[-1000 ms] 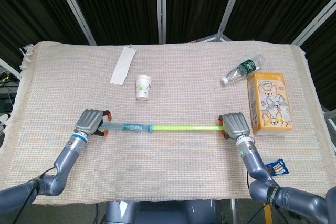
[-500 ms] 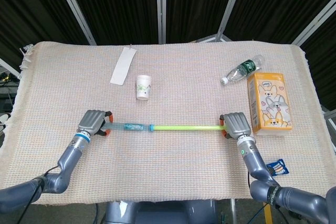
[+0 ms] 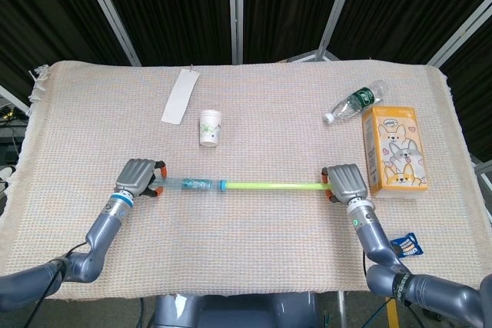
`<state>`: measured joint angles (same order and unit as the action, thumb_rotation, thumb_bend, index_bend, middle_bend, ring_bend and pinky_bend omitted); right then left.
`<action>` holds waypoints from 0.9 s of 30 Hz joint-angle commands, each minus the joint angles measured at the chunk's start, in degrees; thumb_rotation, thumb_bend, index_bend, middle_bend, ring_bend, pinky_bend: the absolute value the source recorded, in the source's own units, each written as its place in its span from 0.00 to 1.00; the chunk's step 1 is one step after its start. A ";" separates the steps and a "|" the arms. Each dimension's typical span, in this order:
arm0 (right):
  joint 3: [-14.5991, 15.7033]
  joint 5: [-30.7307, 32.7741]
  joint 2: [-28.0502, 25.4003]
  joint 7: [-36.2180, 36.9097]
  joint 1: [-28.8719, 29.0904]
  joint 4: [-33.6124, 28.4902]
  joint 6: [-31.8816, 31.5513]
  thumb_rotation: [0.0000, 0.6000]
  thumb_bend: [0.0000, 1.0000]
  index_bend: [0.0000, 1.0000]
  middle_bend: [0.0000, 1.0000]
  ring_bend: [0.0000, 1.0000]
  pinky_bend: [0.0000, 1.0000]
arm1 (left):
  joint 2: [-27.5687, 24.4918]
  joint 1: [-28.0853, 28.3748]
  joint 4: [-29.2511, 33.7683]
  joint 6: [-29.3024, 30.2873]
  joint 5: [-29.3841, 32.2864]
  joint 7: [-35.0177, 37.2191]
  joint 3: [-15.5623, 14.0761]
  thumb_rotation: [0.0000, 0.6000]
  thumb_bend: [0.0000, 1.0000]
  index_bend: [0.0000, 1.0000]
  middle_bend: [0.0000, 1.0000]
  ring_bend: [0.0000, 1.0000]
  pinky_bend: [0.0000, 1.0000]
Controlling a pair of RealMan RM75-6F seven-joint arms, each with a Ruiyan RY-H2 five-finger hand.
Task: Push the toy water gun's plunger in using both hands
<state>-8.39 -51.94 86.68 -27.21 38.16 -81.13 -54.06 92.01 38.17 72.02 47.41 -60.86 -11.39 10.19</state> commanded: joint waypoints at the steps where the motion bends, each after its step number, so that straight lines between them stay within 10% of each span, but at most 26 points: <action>1: -0.61 0.07 -0.43 0.07 0.36 -1.70 -0.29 1.00 0.50 0.65 1.00 1.00 1.00 | -0.94 0.25 2.32 0.80 0.75 -0.62 0.66 1.00 0.37 0.79 0.95 0.88 1.00; 27: -2.73 1.27 8.35 -7.07 7.38 -4.94 -2.49 1.00 0.50 0.65 1.00 1.00 1.00 | 2.22 5.98 12.02 5.21 7.82 -11.42 2.45 1.00 0.37 0.80 0.95 0.88 1.00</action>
<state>-10.96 -50.74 94.72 -34.01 45.31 -86.19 -56.34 94.11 44.05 83.99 52.55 -53.17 -22.70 12.66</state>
